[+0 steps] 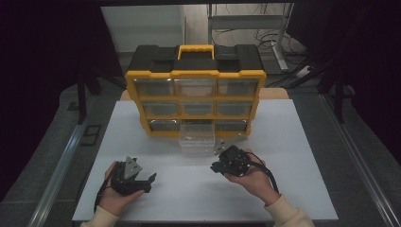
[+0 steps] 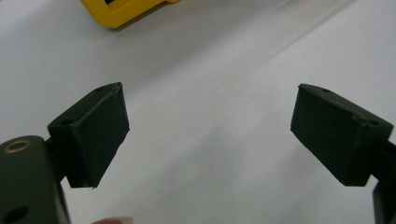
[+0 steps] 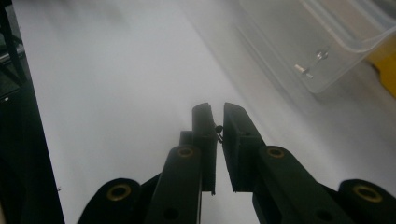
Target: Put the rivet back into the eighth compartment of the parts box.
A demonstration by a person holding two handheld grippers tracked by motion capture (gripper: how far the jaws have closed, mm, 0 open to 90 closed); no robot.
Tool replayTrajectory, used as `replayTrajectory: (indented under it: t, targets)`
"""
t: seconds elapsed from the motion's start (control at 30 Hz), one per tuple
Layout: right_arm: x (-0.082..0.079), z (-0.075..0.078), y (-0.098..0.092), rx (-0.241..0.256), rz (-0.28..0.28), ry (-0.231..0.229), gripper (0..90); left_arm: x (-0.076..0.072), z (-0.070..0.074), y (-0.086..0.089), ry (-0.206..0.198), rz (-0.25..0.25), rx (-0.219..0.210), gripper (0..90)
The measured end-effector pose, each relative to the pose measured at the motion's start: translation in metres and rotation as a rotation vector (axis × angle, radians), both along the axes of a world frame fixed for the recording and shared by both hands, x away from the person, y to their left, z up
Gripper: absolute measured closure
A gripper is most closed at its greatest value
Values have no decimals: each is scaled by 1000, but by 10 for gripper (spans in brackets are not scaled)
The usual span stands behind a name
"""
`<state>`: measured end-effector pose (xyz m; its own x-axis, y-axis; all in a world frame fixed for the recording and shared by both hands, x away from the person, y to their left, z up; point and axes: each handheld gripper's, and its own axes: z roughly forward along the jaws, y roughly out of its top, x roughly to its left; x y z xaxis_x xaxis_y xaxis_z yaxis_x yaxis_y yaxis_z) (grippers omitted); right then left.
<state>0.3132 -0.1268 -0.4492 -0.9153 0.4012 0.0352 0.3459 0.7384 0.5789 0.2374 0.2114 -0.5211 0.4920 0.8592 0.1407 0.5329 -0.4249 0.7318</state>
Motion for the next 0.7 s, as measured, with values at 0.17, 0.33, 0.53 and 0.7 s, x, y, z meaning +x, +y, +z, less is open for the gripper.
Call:
replayTrajectory:
  t: [0.17, 0.33, 0.53, 0.7]
  targets:
    - [0, 5, -2, 13, -8, -5, 836, 0, 0, 0, 2, -1, 5, 118]
    - [0, 9, -4, 22, -20, -9, 836, 0, 0, 0, 2, -2, 6, 118]
    - [0, 12, -4, 28, -17, -20, 836, 0, 0, 0, 2, -2, 6, 118]
    - [0, 13, -3, 30, -21, -18, 837, 0, 0, 0, 2, -2, 7, 118]
